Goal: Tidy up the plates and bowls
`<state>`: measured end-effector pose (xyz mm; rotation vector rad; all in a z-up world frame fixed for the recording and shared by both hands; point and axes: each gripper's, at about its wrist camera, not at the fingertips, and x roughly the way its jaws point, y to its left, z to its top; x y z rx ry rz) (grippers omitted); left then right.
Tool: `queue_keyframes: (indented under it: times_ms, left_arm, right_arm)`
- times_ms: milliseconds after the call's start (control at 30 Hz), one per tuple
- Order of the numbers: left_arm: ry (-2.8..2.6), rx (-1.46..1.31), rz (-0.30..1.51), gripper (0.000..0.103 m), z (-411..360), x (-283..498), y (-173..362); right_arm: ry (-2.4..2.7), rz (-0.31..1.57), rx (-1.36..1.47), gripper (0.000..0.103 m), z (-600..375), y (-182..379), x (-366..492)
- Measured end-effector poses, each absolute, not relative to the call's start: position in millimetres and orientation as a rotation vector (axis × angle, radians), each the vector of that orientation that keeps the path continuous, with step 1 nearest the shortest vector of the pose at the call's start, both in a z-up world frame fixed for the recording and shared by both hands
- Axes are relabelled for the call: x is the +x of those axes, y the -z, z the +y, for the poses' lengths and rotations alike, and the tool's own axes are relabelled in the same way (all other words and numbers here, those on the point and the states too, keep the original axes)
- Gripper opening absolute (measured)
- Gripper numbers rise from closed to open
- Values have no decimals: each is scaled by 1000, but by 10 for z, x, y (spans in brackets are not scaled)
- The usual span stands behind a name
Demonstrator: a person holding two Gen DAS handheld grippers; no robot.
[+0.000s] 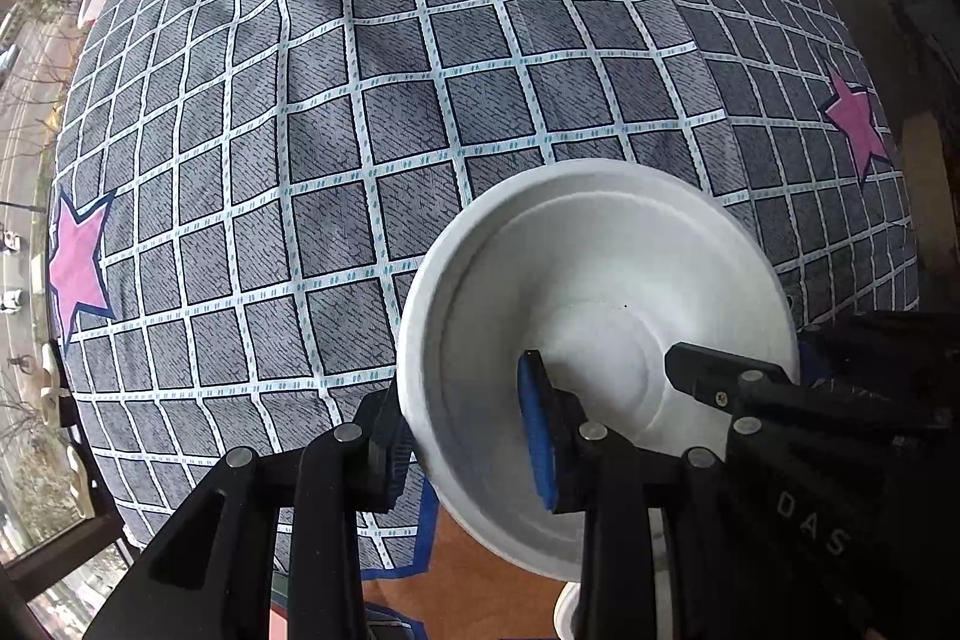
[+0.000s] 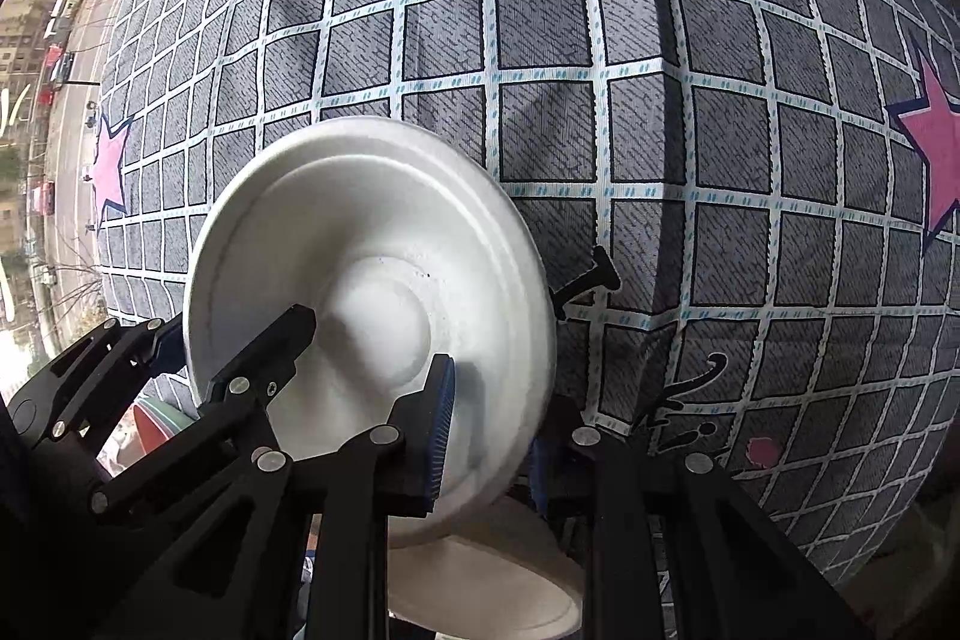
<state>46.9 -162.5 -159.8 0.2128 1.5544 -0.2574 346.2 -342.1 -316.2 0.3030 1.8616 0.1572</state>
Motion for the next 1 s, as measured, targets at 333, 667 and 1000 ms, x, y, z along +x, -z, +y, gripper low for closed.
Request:
queue_keyframes:
  times_ms: [333,667,1000]
  left_arm:
    - [277,225,1475,34,-1690,445,1026]
    - [343,275,1442,34,-1823,133,761]
    - [420,337,1498,34,-1910,-372,904]
  right_arm:
    - [-143,1782,300,24,-3648,2639,3532]
    - [-111,1743,291,24,-3817,2179,3237]
    - [-62,1797,331,24,-3653,2209,2535]
